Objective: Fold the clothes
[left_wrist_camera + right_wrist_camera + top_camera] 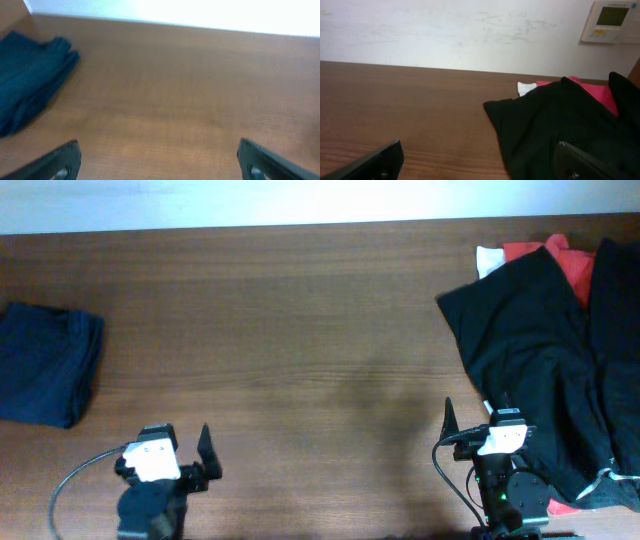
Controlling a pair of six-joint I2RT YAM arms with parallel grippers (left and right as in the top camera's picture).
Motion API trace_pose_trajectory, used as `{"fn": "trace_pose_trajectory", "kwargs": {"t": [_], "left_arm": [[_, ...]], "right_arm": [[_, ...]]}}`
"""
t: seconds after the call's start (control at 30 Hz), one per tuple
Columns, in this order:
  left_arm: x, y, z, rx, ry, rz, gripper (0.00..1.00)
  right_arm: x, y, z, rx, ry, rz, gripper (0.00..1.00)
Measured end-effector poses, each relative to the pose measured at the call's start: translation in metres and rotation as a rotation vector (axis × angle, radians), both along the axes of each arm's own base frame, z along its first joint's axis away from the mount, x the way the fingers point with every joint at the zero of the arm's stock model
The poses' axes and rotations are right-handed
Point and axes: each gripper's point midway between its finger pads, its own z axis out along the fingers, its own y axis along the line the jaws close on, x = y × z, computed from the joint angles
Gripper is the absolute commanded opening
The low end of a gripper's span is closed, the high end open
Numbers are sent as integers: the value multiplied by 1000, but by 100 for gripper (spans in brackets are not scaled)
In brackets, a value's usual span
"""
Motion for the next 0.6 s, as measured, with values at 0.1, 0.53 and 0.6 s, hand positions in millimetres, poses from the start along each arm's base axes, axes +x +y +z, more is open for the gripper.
{"fn": "trace_pose_trajectory", "kwargs": {"t": [0.1,0.53,0.6], "left_arm": [[25,-1,-2,-22,-204,7,99],[37,-11,-16,35,-307,-64,99],[37,-11,-16,35,-307,-64,99]], "right_arm": [[0,0,0,0,0,0,99],[0,0,0,-1,1,1,99],[0,0,0,0,1,0,99]]}}
